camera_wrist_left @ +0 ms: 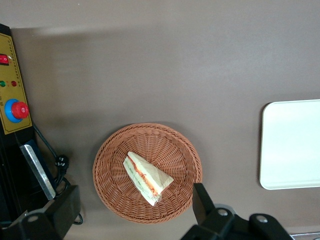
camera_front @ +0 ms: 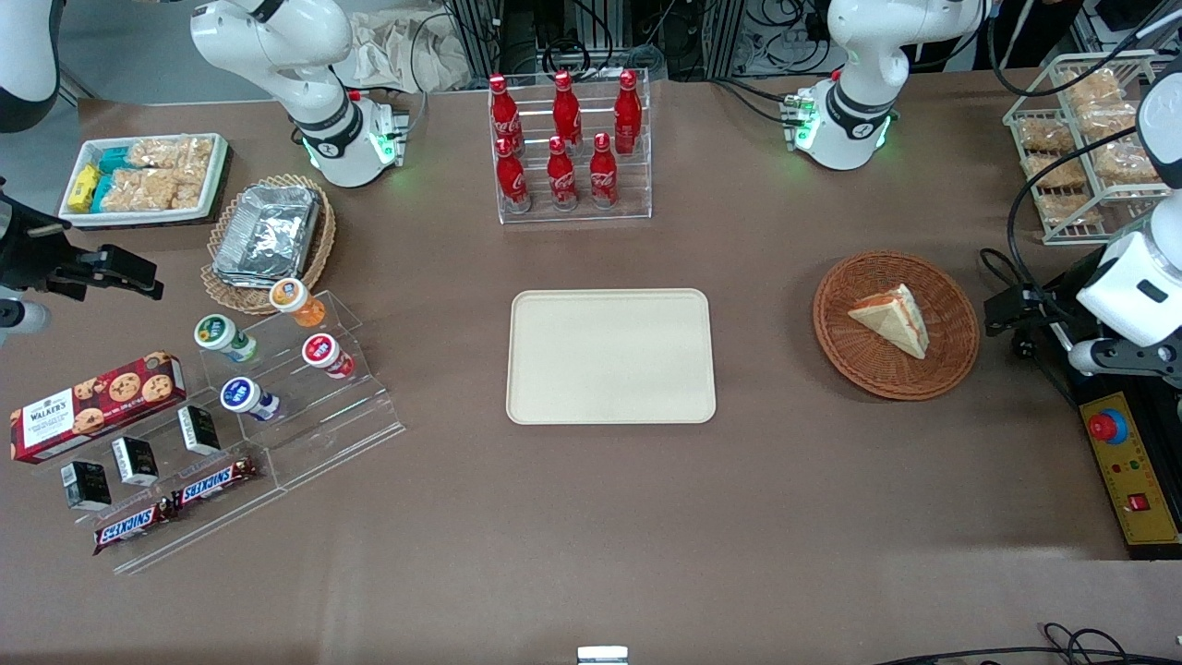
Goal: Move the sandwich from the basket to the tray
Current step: 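Move the left gripper over the wrapped sandwich in the wicker basket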
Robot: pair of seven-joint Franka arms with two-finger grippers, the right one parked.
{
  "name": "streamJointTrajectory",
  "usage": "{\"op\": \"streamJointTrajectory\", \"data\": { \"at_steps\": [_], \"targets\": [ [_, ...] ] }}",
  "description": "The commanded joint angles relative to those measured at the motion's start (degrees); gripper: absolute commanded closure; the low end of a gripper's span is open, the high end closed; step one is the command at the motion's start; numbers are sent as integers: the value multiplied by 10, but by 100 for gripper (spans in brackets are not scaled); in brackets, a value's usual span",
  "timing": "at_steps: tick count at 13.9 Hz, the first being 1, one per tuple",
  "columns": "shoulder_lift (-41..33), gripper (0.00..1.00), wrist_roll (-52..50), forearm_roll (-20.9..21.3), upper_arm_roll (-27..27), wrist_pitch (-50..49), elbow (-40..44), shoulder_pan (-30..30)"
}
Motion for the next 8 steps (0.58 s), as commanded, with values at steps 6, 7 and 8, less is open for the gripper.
{"op": "streamJointTrajectory", "data": {
  "at_steps": [6, 7, 8],
  "targets": [
    [1, 0, -2, 2, -7, -16, 5, 5],
    [1, 0, -3, 2, -7, -21, 5, 5],
    [1, 0, -5, 1, -7, -28, 5, 5]
  ]
}}
